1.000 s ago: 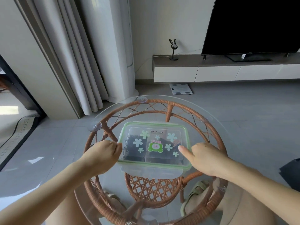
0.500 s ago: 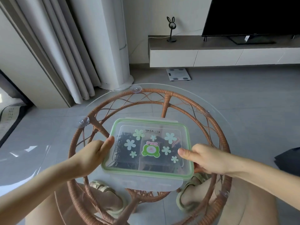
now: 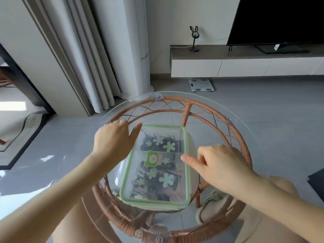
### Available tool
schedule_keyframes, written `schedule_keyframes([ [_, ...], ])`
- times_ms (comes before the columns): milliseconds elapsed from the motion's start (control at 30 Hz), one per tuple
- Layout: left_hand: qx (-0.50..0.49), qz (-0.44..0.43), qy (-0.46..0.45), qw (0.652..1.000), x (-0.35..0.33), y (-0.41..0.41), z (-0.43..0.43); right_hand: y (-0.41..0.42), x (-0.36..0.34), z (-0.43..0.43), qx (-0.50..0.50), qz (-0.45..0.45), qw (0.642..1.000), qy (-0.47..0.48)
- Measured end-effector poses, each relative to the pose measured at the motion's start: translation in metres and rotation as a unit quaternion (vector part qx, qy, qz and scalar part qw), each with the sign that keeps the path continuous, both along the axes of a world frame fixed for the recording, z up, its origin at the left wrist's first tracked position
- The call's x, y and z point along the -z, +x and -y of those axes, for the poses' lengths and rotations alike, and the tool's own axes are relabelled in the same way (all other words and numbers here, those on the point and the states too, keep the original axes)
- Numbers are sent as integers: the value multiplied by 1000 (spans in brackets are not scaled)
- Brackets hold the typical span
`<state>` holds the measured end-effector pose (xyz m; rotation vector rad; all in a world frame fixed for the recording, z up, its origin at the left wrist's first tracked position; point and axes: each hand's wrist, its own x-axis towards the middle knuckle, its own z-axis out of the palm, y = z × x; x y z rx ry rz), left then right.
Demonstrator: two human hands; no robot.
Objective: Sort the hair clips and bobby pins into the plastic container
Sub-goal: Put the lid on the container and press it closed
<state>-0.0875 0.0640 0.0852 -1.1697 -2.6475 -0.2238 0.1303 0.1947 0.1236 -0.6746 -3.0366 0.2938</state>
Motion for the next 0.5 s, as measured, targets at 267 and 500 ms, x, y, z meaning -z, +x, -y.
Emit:
schedule_keyframes([
  [267,32,244,-130,960,24,40,53,0,45,16,-15,33,997,-66],
  [500,68,419,-48,904,25,28,53,-1,59,11,31,-20,945,-324],
])
